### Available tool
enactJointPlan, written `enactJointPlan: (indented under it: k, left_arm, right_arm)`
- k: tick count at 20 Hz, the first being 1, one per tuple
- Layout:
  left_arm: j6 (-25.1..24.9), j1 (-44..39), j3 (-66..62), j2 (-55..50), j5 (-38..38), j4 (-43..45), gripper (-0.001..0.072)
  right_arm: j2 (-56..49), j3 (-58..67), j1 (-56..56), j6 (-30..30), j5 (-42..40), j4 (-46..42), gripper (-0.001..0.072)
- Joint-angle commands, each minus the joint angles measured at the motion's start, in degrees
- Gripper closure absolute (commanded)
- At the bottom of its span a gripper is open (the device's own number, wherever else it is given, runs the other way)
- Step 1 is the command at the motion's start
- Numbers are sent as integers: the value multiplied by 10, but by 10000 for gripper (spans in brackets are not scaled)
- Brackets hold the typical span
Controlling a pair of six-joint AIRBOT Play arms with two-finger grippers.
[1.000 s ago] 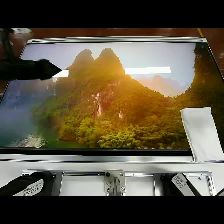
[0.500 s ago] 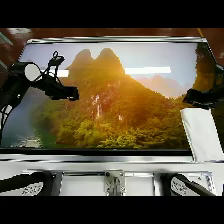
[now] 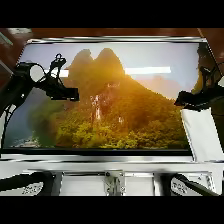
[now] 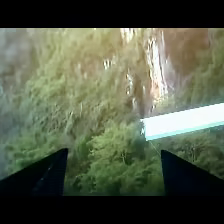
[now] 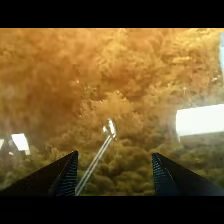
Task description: Fold the shirts.
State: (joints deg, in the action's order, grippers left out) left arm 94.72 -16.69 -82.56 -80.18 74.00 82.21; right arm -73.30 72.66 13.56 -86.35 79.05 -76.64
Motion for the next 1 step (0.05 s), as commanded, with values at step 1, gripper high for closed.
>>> enactJointPlan:
  k: [1]
  left_arm:
    - [-17,0,0,-1,0,1,-5]
  right_arm:
    - [0,1,-2,-1,3,2,118]
